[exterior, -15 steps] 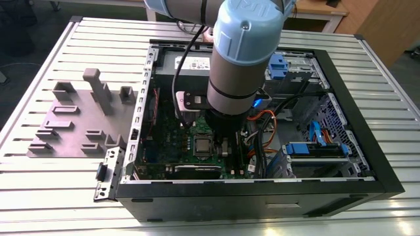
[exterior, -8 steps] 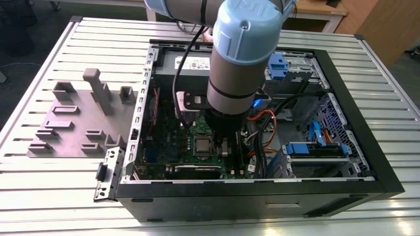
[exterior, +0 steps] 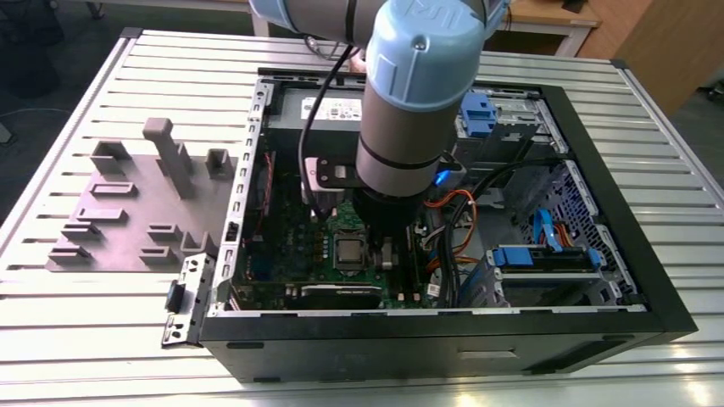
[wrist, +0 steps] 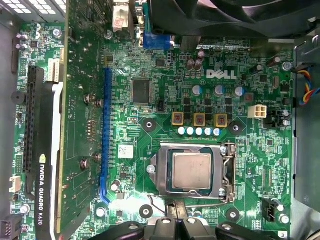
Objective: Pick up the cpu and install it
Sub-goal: 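Install the first cpu locking lever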
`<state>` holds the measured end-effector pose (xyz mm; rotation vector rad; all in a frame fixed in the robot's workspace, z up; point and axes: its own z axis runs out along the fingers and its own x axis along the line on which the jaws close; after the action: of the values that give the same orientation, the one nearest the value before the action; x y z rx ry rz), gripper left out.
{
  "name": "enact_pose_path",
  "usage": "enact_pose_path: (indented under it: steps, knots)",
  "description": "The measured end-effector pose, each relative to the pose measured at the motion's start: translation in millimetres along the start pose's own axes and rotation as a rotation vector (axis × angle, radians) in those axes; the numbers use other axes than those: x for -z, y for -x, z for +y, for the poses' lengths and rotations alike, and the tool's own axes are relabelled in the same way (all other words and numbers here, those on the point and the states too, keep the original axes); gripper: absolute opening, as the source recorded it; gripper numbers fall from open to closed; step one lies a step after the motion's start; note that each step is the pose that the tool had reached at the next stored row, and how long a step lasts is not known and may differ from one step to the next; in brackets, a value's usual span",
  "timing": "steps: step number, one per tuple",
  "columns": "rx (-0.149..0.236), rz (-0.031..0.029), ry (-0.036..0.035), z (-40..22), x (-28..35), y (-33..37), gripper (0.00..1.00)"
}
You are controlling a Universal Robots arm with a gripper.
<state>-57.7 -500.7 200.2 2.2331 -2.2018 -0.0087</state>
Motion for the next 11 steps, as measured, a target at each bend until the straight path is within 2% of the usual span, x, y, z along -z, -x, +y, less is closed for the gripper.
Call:
enact_pose_path:
  steps: [9,11]
  knots:
    - [0.002,0.0076,0.0000,0.0,-2.7,0.0,0.11]
    - [0.002,0.0143,0.0000,0.0,-3.0,0.0,0.11]
